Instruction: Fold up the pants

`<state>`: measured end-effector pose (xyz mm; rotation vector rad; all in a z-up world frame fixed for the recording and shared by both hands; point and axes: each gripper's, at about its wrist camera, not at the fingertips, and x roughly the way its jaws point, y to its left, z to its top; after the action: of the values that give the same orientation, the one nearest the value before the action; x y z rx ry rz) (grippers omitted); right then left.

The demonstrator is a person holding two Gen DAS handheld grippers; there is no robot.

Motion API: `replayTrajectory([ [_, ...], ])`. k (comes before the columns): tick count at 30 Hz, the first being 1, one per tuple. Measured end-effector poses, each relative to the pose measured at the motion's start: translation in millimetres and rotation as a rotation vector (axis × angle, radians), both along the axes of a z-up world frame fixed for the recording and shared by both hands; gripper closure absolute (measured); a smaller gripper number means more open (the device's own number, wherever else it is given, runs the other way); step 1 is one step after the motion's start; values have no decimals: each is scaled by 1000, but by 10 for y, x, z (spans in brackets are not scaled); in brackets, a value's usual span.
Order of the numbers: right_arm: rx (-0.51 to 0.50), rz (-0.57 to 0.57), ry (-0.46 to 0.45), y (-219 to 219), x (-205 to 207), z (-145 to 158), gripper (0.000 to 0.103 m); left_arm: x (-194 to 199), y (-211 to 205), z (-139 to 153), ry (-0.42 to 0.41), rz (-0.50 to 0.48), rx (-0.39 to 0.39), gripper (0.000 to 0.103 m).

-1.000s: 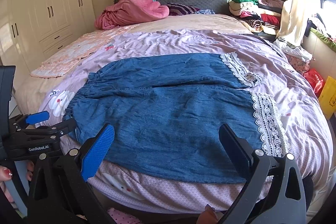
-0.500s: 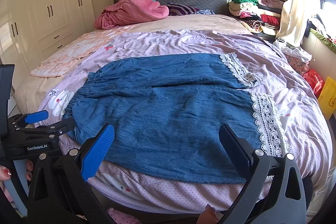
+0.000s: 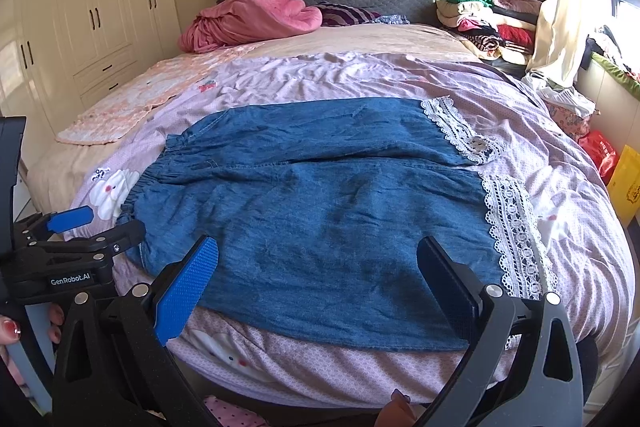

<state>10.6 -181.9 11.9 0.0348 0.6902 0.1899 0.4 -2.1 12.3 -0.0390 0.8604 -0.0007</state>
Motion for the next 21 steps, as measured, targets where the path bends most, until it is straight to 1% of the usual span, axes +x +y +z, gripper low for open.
replayTrajectory([
  [7, -5, 8, 16, 32, 91, -43, 4, 114, 7, -49, 4, -5, -10, 9],
  [13, -7, 34, 25, 73, 265, -26, 4, 229, 56, -83, 2, -6, -10, 9],
  [17, -3, 76, 51, 123, 515, -5, 4, 382, 137, -93, 8, -11, -12, 9],
  [21, -37, 125, 57, 194, 857, 44, 4, 618, 296, -77, 12, -1, 3, 9],
])
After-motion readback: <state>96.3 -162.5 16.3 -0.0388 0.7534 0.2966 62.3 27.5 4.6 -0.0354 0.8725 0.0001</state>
